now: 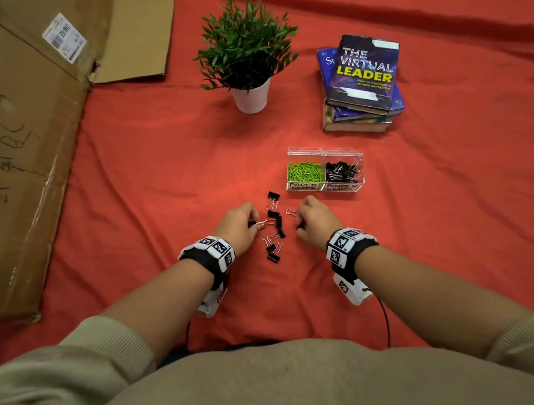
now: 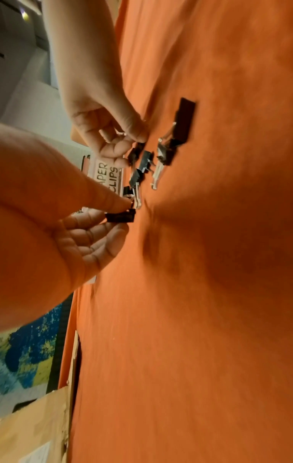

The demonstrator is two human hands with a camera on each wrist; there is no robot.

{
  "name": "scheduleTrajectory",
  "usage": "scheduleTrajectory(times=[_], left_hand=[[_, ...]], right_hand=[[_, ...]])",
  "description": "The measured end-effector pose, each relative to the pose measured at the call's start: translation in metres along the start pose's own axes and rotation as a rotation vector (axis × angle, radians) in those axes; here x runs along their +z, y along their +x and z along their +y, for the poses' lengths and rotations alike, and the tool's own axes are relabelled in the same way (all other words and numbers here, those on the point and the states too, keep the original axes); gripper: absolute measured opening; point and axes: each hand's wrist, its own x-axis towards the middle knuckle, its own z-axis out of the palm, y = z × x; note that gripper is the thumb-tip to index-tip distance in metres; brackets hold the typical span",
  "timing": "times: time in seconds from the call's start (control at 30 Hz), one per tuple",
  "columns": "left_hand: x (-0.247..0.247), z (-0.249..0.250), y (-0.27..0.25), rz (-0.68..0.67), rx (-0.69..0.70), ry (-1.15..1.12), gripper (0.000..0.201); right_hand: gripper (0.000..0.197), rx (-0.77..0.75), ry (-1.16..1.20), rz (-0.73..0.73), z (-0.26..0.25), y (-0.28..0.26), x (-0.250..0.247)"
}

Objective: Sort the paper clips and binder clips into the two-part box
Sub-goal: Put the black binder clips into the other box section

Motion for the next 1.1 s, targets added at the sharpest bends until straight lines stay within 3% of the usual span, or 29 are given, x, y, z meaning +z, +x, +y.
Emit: scheduleTrajectory(times=[0.17, 0.3, 0.57, 0.7, 0.8, 0.97, 1.1], left_hand=[[0.001, 0.020, 0.012, 0.011, 0.017, -0.039, 0.030], [0.011, 0.032, 0.022, -0.006, 0.039, 0.031, 0.029], [0.024, 0.041, 0.031, 0.014, -0.064, 0.036, 0.014], [0.028, 0.043, 0.033, -0.001, -0.050, 0.074, 0.028], [0.027, 0.044, 0.035, -0.002, -0.035, 0.101, 0.023], [0.022, 0.040, 0.034, -0.009, -0.023, 0.135, 0.020], [0.019, 0.032, 0.033, -0.012, -0.018, 0.128, 0.019]], right_hand=[[0.040, 0.088, 0.033, 0.008, -0.001, -0.001, -0.002], [0.024, 0.066, 0.050, -0.040, -0.004, -0.004, -0.001], [0.005, 0.061, 0.050, -0.049, 0.006, -0.013, -0.008], [0.002, 0.111, 0.152, 0.190, 0.016, -0.008, -0.040], [0.002, 0.150, 0.134, 0.336, 0.025, 0.009, -0.077], [0.009, 0.208, 0.025, 0.281, 0.038, 0.031, -0.101], [0.016, 0.066, -0.170, 0.357, 0.019, 0.033, -0.093]])
